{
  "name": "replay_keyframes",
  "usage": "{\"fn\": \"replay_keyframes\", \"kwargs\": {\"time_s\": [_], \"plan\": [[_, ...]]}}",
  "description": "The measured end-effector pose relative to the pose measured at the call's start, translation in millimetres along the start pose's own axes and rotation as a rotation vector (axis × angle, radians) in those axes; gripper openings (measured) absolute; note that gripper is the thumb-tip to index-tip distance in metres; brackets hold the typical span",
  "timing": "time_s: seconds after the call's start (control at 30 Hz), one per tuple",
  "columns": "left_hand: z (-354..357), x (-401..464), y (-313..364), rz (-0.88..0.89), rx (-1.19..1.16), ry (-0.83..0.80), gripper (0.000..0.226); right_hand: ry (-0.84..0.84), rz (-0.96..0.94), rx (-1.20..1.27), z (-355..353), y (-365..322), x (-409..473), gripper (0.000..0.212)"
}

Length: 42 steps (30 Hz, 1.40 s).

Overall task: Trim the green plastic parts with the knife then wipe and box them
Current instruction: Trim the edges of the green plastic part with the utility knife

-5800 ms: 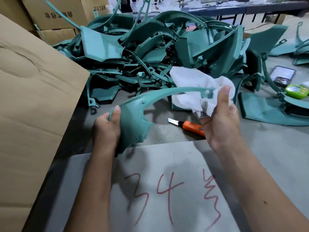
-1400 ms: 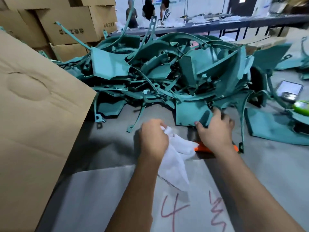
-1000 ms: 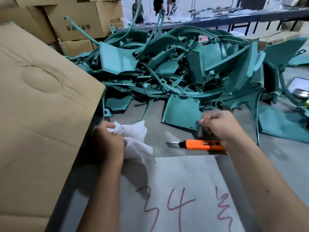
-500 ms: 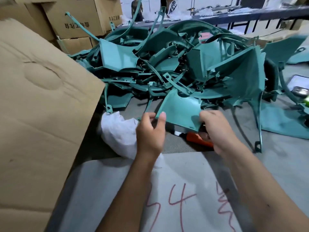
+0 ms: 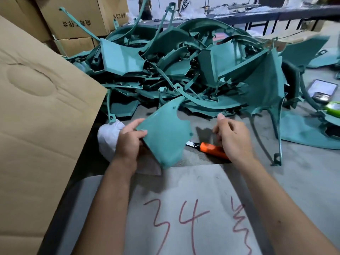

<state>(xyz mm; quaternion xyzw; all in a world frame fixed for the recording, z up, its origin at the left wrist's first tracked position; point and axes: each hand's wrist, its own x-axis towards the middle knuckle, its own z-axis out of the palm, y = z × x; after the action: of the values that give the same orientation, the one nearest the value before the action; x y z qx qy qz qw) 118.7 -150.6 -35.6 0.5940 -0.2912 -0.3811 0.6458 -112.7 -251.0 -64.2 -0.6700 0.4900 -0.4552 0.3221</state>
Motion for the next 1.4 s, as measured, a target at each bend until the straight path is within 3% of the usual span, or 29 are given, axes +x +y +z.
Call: {"fn": "replay_keyframes", "kwargs": {"time_s": [0.1,0.2,0.33,0.43,0.5,0.6,0.67,0.73,0.8,0.87,0.97,1.07,1.17,1.23,1.3,1.33,1.4], "plan": [[-6.5,-4.6,7.4,0.19,-0.019,0.152,0.033,0.027,-0.102,-0.386,0.5,4.1,-0.1,0.047],[-5.5,-11.1,8.7,0.355,0.045,0.185,0.027,-0.045,-0.116,-0.58,-1.1,4.6,-0.8,0.045],[-3.6,-14.5,8.8,0.467,0.048,0.167,0.019,-0.063,-0.126,-0.496,-1.7,3.7,-1.1,0.04],[5.9,-15.7,4.1,0.437,0.062,0.132,0.021,-0.055,-0.165,-0.447,3.8,3.6,-3.3,0.035],[12.1,-10.5,-7.1,0.439,0.287,0.091,0.022,0.043,-0.21,-0.456,6.9,-0.3,-2.1,0.03],[18.3,-3.2,-24.4,0.517,0.655,0.25,0.025,0.233,-0.285,-0.486,9.3,-18.0,1.0,0.028],[22.4,-3.7,-28.5,0.556,0.665,0.325,0.027,0.556,-0.38,-0.412,3.3,-31.9,-0.3,0.021],[24.3,-5.2,-29.8,0.577,0.697,0.369,0.028,0.881,-0.442,-0.328,-11.2,-43.1,-0.6,0.03],[27.8,-8.3,-27.7,0.601,0.758,0.43,0.034,1.001,-0.299,-0.286,-28.1,-46.3,6.5,0.048],[33.7,-13.5,-22.5,0.698,0.82,0.498,0.037,0.89,-0.089,-0.216,-40.3,-43.4,16.8,0.058],[42.5,-20.3,-16.1,0.92,0.805,0.523,0.028,0.605,-0.079,-0.05,-36.6,-48.6,20.1,0.013],[52.6,-26.6,-18.4,1.033,0.666,0.344,0.017,0.449,-0.213,0.024,-10.5,-56.8,6.6,0.01],[60.5,-32.0,-24.2,1.025,0.573,0.18,0.012,0.604,-0.096,0.112,12.4,-62.1,-2.0,0.037],[60.5,-33.1,-24.3,1.023,0.55,0.144,0.009,0.77,0.165,0.156,12.3,-59.0,6.8,0.06],[59.3,-32.9,-22.3,1.015,0.522,0.137,0.006,0.808,0.484,0.371,2.6,-57.9,18.6,0.071],[59.0,-32.8,-22.3,0.999,0.505,0.131,0.005,0.771,0.57,0.47,-1.4,-56.3,22.8,0.068],[60.7,-32.6,-23.5,0.95,0.488,0.106,0.006,0.616,0.568,0.581,-2.5,-53.3,26.4,0.04]]}}
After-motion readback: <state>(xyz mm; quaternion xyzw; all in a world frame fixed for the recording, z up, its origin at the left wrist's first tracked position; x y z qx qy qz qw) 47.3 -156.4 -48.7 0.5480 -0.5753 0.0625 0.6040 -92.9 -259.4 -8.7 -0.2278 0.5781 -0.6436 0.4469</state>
